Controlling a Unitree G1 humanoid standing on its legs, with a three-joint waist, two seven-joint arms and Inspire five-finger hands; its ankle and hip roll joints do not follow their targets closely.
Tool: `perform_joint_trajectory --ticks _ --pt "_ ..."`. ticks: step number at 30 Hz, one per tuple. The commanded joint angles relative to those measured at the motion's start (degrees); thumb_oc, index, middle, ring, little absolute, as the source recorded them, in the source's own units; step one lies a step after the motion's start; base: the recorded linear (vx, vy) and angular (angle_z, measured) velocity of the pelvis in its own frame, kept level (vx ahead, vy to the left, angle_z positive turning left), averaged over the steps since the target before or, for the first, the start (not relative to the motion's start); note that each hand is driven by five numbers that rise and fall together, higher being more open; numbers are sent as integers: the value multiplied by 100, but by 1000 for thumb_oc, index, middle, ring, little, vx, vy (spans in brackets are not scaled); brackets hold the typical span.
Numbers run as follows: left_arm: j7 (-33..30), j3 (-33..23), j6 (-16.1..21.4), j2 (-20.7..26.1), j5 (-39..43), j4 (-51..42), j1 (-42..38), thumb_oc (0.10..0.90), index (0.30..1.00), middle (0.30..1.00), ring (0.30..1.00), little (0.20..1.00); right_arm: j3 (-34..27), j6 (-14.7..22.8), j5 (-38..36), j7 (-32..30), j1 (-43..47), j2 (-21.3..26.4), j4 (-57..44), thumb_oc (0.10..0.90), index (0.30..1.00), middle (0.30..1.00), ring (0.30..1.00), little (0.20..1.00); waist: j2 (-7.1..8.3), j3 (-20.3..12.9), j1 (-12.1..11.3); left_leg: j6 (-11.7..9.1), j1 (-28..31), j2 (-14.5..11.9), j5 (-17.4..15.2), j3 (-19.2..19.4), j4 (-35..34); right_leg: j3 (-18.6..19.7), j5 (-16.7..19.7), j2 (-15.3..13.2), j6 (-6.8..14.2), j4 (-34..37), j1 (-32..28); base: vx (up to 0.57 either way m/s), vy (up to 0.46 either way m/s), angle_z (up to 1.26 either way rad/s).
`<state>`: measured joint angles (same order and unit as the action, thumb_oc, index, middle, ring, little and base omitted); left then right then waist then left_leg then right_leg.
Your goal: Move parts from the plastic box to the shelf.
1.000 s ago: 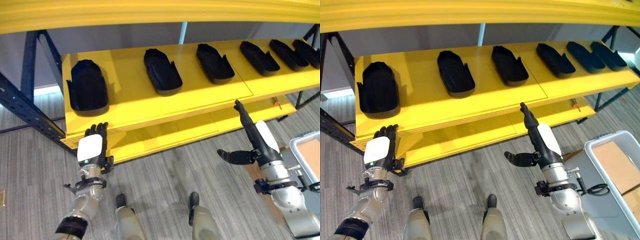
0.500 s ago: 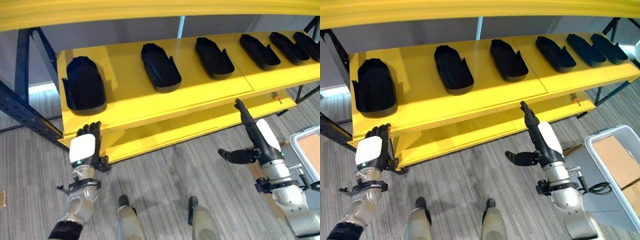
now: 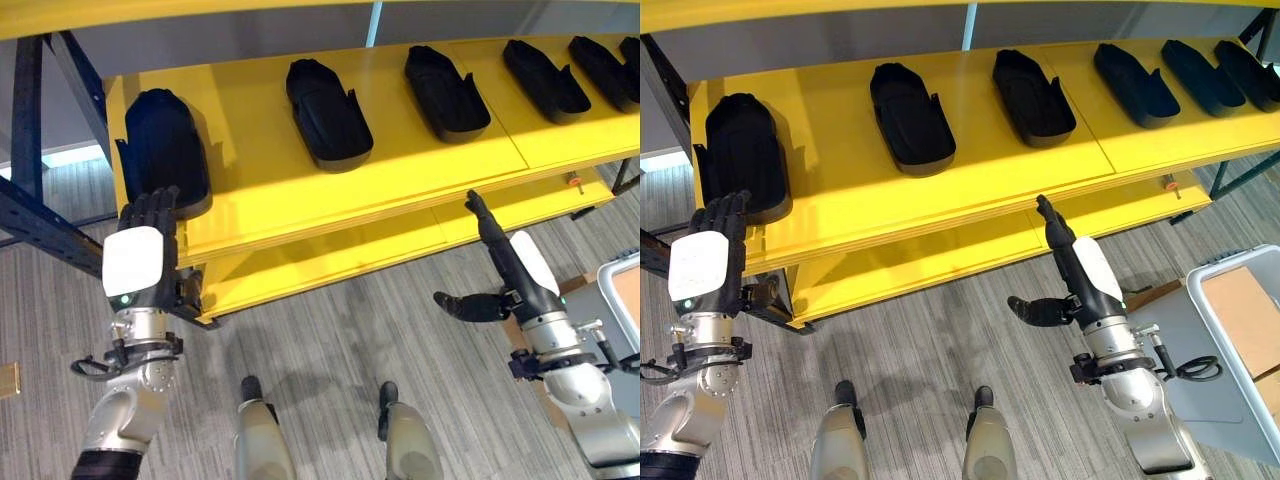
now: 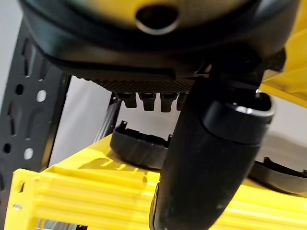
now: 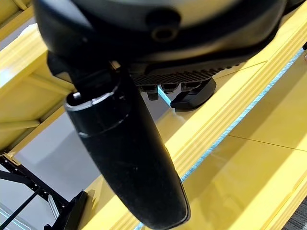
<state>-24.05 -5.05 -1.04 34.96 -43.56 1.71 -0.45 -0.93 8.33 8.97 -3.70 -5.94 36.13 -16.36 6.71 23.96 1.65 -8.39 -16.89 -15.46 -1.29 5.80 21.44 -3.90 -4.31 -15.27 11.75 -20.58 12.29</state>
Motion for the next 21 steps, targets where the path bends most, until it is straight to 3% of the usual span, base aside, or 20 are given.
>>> perform_joint_trajectory --ticks 1,21 --pt "-279 -186 224 399 -157 -383 -297 900 1000 1000 1000 1000 -465 336 -49 -208 451 -64 -598 900 1000 1000 1000 1000 117 -465 88 -17 -28 -40 329 -178 -127 16 500 -114 -108 65 137 0 0 0" --pt "-156 178 130 344 -136 286 -352 900 1000 1000 1000 1000 -459 338 -27 -219 424 -122 -620 900 1000 1000 1000 1000 145 -423 123 -10 -88 -47 313 -188 -61 35 497 -103 -118 34 195 0 0 0"
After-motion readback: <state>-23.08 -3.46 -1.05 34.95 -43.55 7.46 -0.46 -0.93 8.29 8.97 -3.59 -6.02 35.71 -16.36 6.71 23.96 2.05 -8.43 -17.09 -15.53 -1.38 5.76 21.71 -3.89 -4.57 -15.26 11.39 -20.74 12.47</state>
